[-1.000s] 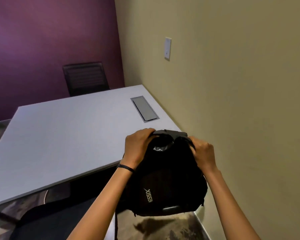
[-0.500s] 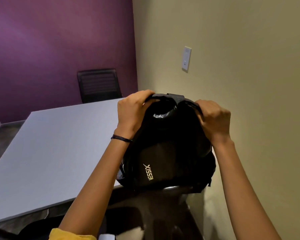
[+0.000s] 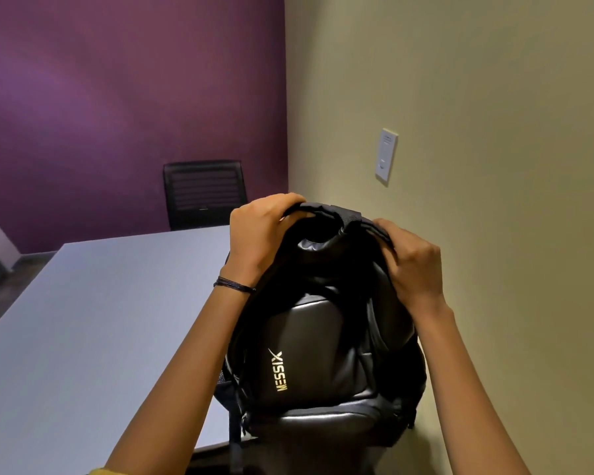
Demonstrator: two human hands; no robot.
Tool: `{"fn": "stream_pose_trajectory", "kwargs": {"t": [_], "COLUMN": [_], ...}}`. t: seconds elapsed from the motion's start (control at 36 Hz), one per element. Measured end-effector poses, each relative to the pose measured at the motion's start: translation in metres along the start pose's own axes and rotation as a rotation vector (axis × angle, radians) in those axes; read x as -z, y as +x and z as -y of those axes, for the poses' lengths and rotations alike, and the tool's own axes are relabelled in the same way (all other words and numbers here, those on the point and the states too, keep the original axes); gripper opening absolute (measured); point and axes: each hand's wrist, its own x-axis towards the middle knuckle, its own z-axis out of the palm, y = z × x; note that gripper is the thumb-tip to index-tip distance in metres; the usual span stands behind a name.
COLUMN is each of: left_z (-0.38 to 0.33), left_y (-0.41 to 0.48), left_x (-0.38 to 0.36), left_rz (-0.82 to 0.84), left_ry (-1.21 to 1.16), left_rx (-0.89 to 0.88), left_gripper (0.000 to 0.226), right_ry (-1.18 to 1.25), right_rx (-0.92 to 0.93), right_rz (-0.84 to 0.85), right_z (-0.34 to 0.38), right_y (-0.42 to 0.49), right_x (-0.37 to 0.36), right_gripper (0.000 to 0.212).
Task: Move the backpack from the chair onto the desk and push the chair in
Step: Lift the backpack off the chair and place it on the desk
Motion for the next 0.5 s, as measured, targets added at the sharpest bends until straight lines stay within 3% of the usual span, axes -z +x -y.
{"fn": "stream_pose_trajectory", "kwargs": {"t": [0.28, 0.5], "left_z": [0.018, 0.035], "left_y": [-0.020, -0.053], "left_x": [-0.076, -0.118], "left_rz": [0.104, 0.337], "left_ry": [-0.063, -0.445], "left_rx": [0.078, 0.466], "left_gripper": [0.012, 0.012], "right_ry": [0.081, 0.120], "right_rx": [-0.149, -0.298], "right_rz": [0.104, 0.227], "right_z": [-0.050, -0.076], "right_y": [-0.017, -0.030], "right_x": [-0.051, -0.090], "right_gripper": [0.028, 0.022]}}
